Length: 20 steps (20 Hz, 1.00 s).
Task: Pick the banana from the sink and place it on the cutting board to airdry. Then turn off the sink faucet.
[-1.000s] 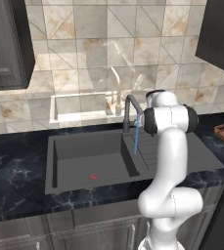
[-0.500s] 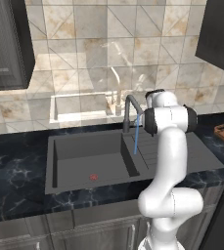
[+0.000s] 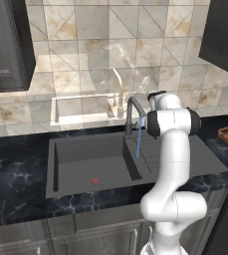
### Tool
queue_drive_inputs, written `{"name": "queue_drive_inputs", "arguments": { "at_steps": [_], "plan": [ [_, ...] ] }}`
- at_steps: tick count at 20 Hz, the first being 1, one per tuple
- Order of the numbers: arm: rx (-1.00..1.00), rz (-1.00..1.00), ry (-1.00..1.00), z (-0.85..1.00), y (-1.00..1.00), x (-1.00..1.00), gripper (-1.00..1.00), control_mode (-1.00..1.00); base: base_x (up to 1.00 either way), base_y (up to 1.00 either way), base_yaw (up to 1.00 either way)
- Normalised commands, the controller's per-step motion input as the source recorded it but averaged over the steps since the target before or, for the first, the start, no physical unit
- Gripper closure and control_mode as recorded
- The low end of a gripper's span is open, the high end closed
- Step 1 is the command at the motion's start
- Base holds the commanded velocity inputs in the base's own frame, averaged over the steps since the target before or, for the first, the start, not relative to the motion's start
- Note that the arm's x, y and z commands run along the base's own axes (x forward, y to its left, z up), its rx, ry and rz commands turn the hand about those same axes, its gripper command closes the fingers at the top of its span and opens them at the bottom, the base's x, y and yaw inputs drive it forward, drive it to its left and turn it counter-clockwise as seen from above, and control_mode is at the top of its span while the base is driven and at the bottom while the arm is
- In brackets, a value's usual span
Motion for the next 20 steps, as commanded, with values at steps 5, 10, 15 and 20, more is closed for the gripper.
{"name": "queue_drive_inputs", "arguments": {
  "at_steps": [5,10,15,20],
  "plan": [
    [0.1,0.1,0.02,-0.13,0.47,0.36,-1.0,-1.0,0.0,0.0,0.0],
    [0.09,0.17,0.02,-0.15,0.71,0.34,-1.0,-1.0,0.0,0.0,0.0],
    [0.05,0.27,0.0,-0.1,0.97,0.3,-1.0,-1.0,0.0,0.0,0.0],
    [0.02,0.28,0.0,-0.12,1.0,0.25,-1.0,-1.0,0.0,0.0,0.0]
  ]
}}
